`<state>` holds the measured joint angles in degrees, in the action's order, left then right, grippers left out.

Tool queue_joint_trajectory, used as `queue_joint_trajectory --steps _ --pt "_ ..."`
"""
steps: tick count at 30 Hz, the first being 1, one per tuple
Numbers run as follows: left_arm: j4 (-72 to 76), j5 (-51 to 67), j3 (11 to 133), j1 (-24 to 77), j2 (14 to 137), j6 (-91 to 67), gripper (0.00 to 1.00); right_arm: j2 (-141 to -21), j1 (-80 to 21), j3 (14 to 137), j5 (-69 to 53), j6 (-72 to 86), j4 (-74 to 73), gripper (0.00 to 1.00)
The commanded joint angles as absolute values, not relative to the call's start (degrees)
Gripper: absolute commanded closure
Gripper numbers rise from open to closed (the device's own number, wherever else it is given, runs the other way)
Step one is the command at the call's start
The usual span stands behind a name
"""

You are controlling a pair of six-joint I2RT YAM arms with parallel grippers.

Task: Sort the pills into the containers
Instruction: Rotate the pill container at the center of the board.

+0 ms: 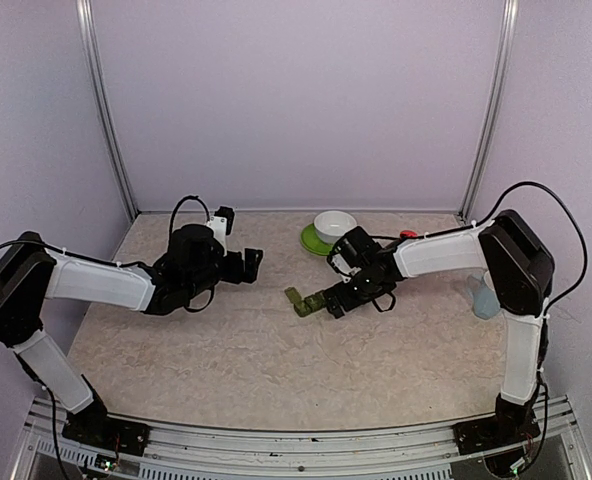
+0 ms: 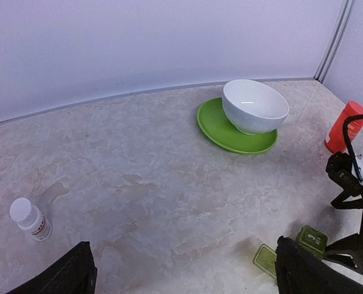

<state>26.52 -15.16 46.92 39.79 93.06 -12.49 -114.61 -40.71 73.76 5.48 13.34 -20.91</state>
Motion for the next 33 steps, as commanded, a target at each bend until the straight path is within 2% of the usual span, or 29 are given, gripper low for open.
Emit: queue_joint_trajectory --steps 1,14,22,25,33 --pt "27.17 -16.37 45.72 39.38 91.47 -12.97 0.01 -120.00 -40.87 77.49 8.61 12.49 -22.48 0.00" --pt "27.23 -17.18 44.33 39.40 89.19 -14.08 0.01 -130.38 -40.87 93.05 8.04 6.80 -24.24 0.00" --pt "27.25 -17.05 43.03 39.46 88.07 -14.73 0.01 -132.98 -40.96 97.28 8.80 2.39 -24.28 0.00" --pt "27.31 -17.03 42.81 39.47 87.74 -14.94 0.01 -130.75 -40.96 96.07 10.31 2.80 -23.51 0.00" --pt "27.84 -16.64 42.79 39.88 87.36 -15.03 0.01 -115.65 -40.56 87.10 10.78 4.40 -18.07 0.00"
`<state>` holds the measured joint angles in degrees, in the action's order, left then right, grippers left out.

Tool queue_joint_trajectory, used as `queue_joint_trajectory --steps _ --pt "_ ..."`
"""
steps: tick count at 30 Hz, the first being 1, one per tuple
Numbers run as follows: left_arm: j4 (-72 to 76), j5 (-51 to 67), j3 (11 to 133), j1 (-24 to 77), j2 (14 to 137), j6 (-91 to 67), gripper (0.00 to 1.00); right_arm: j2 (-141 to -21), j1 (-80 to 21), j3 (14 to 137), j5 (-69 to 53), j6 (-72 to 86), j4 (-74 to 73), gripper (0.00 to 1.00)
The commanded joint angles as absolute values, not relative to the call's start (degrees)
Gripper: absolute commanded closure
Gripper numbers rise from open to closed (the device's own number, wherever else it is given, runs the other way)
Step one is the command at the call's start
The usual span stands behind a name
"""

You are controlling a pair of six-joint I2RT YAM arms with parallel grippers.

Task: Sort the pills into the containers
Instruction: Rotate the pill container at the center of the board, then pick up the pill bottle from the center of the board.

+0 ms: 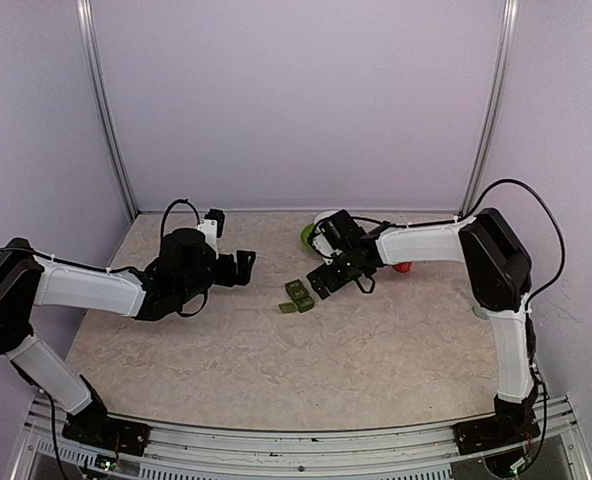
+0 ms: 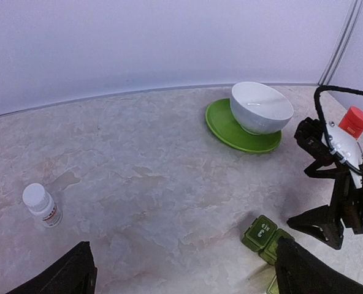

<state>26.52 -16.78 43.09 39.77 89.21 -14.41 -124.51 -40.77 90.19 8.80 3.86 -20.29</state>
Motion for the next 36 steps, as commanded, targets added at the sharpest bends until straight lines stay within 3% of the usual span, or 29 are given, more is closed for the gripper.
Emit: queue_joint_trajectory --steps 1,9,16,26,36 --pt "27.86 -16.69 42.80 39.97 87.36 -15.03 0.01 -113.69 -40.23 85.72 11.02 5.11 -17.15 0.00" --pt "28.49 -16.62 42.45 40.43 87.43 -15.27 0.01 -99.50 -34.37 69.21 16.34 13.95 -6.03 0.00" --pt "28.55 -16.70 42.41 40.63 87.11 -15.17 0.01 -94.50 -31.05 60.13 22.56 19.34 0.47 0.00" --pt "26.40 -17.62 42.90 41.75 84.68 -15.89 0.01 -103.19 -22.60 57.49 17.55 21.17 11.30 0.00" --pt "23.78 -20.52 37.82 42.35 77.27 -17.20 0.01 -116.51 -20.13 66.17 13.79 20.07 15.37 0.05"
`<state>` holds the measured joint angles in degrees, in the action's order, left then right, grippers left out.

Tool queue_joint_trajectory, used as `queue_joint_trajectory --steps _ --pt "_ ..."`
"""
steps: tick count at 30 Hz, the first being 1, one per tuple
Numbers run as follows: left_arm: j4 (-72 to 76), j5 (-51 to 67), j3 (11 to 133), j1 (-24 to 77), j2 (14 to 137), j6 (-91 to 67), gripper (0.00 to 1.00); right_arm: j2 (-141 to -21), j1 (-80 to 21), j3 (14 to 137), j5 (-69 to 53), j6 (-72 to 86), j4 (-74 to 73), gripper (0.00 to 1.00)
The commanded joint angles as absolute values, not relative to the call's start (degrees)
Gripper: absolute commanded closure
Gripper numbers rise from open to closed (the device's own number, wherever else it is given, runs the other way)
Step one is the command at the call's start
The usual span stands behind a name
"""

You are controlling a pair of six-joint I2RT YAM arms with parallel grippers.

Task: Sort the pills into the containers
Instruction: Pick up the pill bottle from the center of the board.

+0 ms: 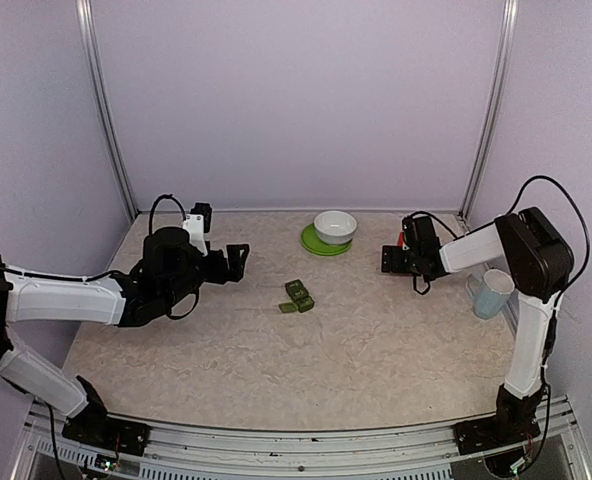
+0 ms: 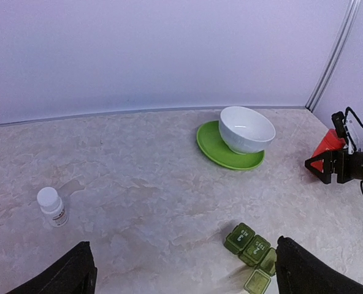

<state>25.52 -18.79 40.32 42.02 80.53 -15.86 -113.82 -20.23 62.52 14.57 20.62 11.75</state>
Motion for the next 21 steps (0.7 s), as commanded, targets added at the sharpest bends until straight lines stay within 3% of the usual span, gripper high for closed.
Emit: queue_joint_trajectory --steps 1,12,16,21 --pt "23.55 -20.68 37.38 42.32 76.55 -17.45 0.01 -117.29 -20.11 66.66 13.87 19.88 15.73 0.06" --pt "12.96 -25.23 38.49 42.18 67.37 -20.77 0.01 -118.59 -19.80 72.44 13.78 20.21 9.44 0.39" --pt "7.56 -26.37 40.55 42.11 64.44 -23.53 0.01 -118.27 -19.84 73.70 15.52 19.61 8.24 0.57" --pt "4.31 -28.00 41.35 42.37 61.64 -24.91 0.01 -117.42 -19.86 74.94 15.63 18.87 8.45 0.65"
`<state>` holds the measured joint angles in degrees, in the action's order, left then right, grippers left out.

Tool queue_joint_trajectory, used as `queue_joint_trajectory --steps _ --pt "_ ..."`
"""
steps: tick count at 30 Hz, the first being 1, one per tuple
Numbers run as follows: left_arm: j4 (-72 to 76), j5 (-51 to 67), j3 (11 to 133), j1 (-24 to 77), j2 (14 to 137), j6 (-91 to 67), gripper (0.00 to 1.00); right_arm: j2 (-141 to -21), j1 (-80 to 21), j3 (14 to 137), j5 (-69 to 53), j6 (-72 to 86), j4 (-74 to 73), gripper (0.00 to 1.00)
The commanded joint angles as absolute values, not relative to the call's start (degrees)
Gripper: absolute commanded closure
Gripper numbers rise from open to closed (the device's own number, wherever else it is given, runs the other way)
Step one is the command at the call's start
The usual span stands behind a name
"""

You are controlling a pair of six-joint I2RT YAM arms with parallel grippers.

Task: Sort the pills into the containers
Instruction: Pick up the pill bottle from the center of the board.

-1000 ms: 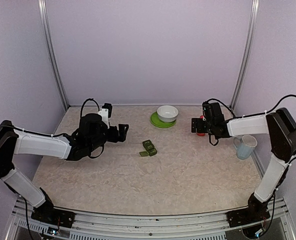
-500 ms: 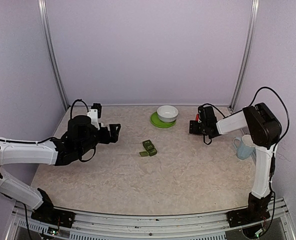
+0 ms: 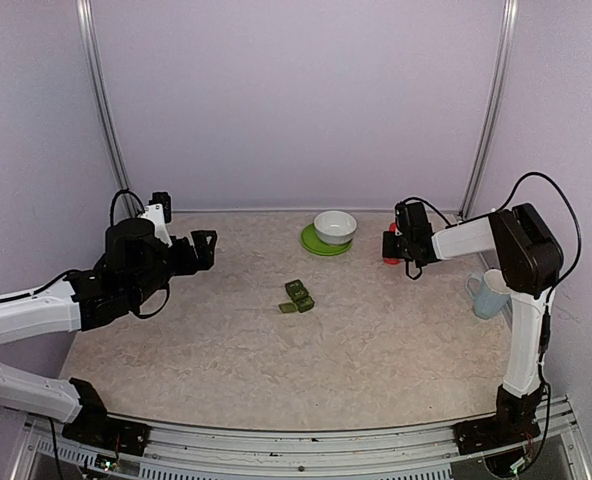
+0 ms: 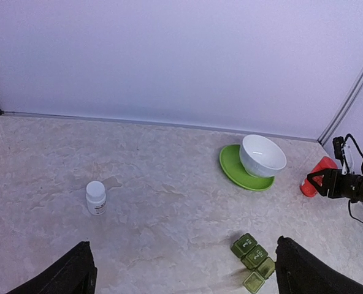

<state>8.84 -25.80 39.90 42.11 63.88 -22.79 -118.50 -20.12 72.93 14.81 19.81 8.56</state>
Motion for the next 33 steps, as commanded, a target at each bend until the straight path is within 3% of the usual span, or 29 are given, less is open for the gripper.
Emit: queue_joint_trajectory --steps 1,18,33 --pt "4.09 -27.88 41.42 42.36 61.48 -25.01 0.01 -117.36 -19.86 75.03 14.77 18.77 8.55 0.65" --pt "-0.53 -23.66 45.04 39.79 57.79 -18.55 0.01 -111.44 -25.39 71.64 12.12 16.89 10.69 0.67" --pt "-0.40 -21.87 38.41 38.76 52.41 -20.82 0.01 -104.54 -29.87 65.86 6.51 14.00 11.90 0.69"
